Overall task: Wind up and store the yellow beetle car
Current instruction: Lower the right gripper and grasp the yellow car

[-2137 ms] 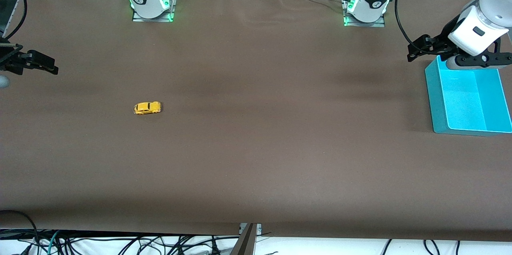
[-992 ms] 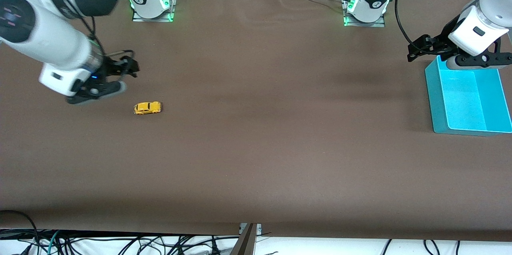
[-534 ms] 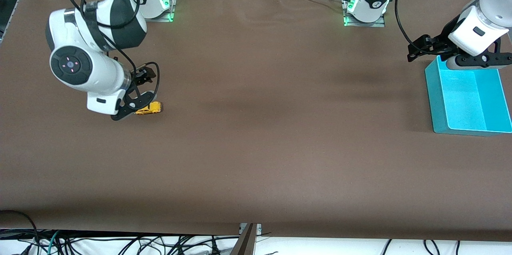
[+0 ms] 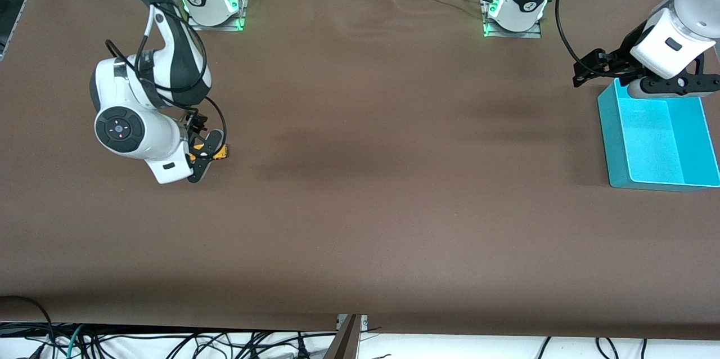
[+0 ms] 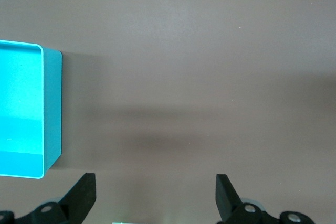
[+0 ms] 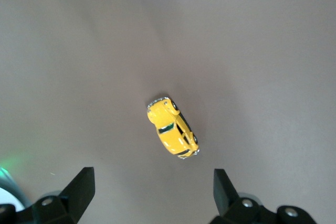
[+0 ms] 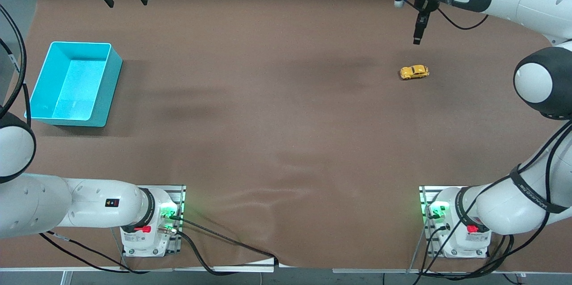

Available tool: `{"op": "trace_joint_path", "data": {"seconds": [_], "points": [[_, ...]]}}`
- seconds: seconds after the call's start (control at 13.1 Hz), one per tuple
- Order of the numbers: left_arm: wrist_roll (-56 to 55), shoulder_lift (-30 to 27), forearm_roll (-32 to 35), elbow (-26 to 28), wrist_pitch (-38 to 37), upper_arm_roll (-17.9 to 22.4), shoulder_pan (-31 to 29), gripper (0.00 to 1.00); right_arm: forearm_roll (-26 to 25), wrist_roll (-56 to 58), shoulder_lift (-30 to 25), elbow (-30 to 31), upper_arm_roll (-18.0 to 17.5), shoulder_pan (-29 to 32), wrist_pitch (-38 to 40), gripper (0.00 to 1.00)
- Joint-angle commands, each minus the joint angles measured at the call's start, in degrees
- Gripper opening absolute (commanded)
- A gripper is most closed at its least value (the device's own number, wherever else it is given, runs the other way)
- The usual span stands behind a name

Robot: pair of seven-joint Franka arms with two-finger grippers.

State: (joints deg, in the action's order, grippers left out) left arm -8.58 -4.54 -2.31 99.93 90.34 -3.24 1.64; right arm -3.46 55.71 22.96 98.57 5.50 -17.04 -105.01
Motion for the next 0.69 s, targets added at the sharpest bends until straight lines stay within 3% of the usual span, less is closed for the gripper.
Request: {"op": "trace_joint_path", "data": {"seconds": [0.0,0.23,0.38,0.61], "points": [[0.66,1.03,0.56,-2.02,-1.40,-0.27,-0.14,1.00,0.12,8.68,-4.40,11.60,1.43,0.95,-10.07,1.00],[0.67,1.03,0.56,-2.11,-1.31,-0.27,-0.14,1.00,0.29,17.30,-6.26,24.27,3.55,1.22,-27.12,1.00],[0.58,1.03,0.56,-2.11,-1.31,-0.53,-0.05,1.00,0.29,21.44,-6.17,29.03,4.43,1.22,-35.31,1.00],[-0.12,1.03,0.47,-2.11,-1.31,-0.62,0.03,1.00,0.20,25.75,-6.09,30.02,4.34,1.22,-37.45,1.00]]}}
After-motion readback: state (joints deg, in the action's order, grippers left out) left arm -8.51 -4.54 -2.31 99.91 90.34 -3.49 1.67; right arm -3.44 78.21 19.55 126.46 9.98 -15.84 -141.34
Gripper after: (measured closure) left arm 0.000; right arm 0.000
